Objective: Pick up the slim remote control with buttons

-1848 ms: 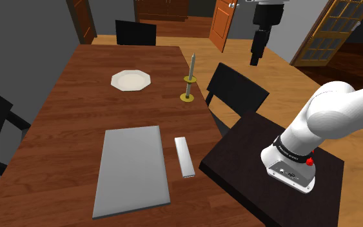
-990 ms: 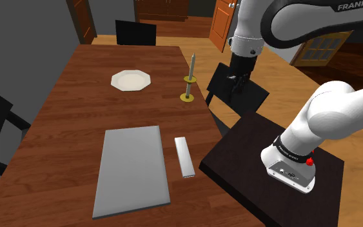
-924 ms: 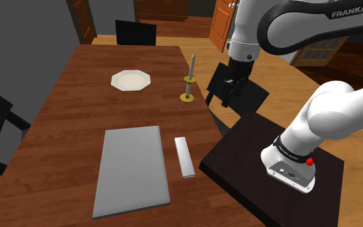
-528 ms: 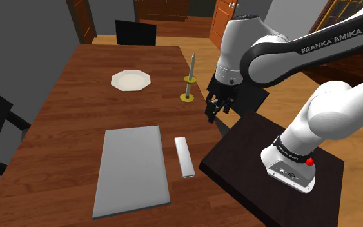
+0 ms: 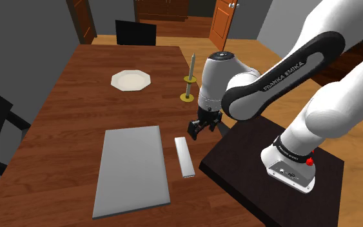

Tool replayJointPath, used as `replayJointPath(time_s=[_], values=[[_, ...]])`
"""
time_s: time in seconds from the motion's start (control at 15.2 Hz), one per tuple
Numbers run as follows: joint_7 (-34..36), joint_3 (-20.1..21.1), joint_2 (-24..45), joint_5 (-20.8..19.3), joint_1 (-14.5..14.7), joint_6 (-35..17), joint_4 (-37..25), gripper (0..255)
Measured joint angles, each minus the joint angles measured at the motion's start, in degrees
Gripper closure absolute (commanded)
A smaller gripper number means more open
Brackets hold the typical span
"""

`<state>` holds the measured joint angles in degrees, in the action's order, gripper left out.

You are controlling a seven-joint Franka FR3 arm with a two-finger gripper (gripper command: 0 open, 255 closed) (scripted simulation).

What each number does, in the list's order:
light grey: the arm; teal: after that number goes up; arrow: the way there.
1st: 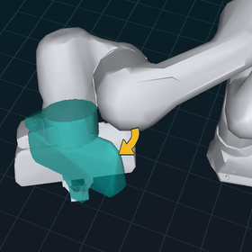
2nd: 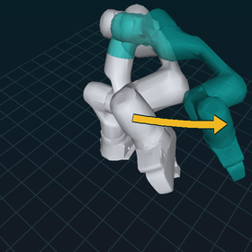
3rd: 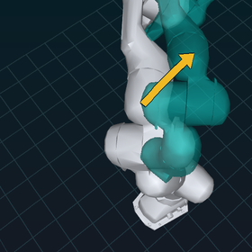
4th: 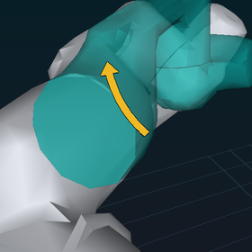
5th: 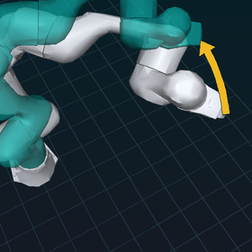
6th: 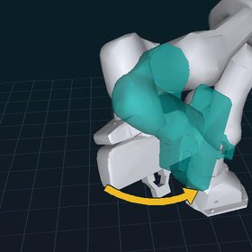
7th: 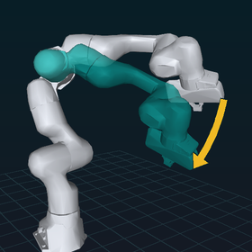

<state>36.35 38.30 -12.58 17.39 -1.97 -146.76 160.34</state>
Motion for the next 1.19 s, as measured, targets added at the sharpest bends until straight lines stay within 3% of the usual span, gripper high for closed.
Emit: replayJointPath(time_s=[0.13, 0.26, 0.4, 0.53, 0.73, 1.12, 1.19], values=[[7.4, 2.7, 6.4, -6.4, -3.1, -5.4, -0.8, 0], [19.6, 3.1, 15.1, -19.5, -5.6, -10.5, -3.1, 0], [32.1, -1.1, 21.8, -33.1, -3.2, -13.0, -5.9, 0], [43.4, -9.2, 28.8, -45.0, 3.1, -15.5, -9.5, 0], [50.7, -15.4, 33.6, -51.6, 9.0, -17.3, -12.6, 0], [56.3, -22.4, 39.4, -58.0, 14.8, -20.7, -15.3, 0], [56.5, -22.8, 39.7, -58.4, 15.1, -21.0, -15.3, 255]])
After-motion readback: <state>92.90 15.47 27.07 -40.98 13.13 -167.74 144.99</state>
